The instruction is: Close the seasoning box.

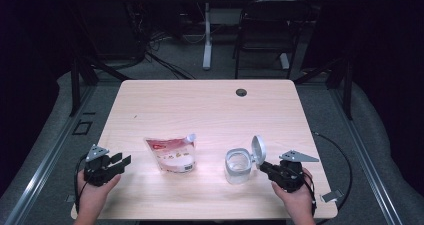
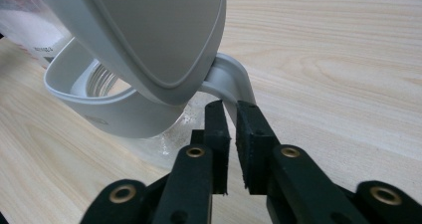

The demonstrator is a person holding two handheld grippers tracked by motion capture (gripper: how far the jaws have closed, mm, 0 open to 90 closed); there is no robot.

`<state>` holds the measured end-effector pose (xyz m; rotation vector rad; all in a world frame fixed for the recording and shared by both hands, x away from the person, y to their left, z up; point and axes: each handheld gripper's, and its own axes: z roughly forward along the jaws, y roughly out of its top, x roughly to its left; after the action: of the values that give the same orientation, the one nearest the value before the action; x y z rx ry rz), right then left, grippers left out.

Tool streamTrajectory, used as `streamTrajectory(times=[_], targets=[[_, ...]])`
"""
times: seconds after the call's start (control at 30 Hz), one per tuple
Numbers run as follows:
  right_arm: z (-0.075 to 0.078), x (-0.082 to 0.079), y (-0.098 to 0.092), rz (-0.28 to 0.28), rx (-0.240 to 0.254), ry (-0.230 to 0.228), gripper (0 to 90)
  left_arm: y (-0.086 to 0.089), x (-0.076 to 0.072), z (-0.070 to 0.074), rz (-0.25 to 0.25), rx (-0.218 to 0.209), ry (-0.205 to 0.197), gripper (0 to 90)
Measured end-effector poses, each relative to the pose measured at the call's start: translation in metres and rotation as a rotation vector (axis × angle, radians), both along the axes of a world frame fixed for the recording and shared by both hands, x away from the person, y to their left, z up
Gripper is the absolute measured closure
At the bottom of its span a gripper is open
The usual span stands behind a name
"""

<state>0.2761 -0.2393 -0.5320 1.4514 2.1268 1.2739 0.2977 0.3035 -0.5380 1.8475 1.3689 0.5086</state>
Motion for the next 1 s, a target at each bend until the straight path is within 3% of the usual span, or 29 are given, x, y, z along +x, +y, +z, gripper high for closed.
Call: streamTrajectory(times=[0.23, 0.53, 1.0], targets=[[0.004, -0.005, 0.001, 0.027, 0.020, -0.003, 77.2, 0.003, -0.001, 0.000, 0.010, -0.001, 0.001, 58.9], [0.013, -0.021, 0.007, 0.047, 0.023, -0.059, 64.6, -0.005, 0.007, 0.000, -0.017, 0.000, 0.001, 58.7], [0.021, -0.021, 0.014, 0.005, 0.052, -0.112, 69.8, -0.004, 0.006, 0.000, -0.013, 0.000, -0.003, 58.7]])
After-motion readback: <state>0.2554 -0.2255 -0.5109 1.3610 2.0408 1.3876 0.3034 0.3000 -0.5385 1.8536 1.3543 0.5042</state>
